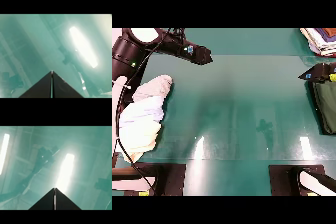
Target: Fold the shirts.
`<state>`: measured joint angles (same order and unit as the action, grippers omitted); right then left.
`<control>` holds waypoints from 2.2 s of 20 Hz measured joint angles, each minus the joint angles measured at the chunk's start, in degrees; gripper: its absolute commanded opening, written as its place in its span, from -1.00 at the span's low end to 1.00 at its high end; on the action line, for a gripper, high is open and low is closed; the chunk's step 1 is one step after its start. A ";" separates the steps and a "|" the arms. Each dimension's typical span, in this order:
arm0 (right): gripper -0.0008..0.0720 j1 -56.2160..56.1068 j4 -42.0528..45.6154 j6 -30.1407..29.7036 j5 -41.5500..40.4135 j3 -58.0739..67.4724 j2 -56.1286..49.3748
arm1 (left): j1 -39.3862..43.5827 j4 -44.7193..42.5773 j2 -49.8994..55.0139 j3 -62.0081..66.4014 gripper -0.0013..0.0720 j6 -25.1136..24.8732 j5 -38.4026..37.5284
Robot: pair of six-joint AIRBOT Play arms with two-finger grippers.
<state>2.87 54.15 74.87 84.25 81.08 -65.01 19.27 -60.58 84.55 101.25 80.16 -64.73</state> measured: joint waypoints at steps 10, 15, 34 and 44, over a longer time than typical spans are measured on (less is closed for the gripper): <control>-0.94 -0.15 -0.09 0.00 -1.31 -0.02 0.00 | 0.00 0.02 0.00 0.00 -0.91 0.00 0.00; -0.95 -0.15 -0.09 0.00 -1.33 -0.04 0.00 | 0.00 0.28 0.00 0.00 -0.90 0.15 0.83; -0.94 -0.17 -0.17 0.09 -3.65 -0.11 -0.02 | -24.94 -31.58 3.32 -22.84 0.42 6.93 5.97; -0.94 -0.17 -1.09 0.13 -6.71 0.83 -1.40 | -26.93 -31.98 -2.40 -19.74 -0.91 7.26 2.91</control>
<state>2.70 53.06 75.00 77.54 81.91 -66.41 -7.66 -92.55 82.15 81.52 87.42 -61.82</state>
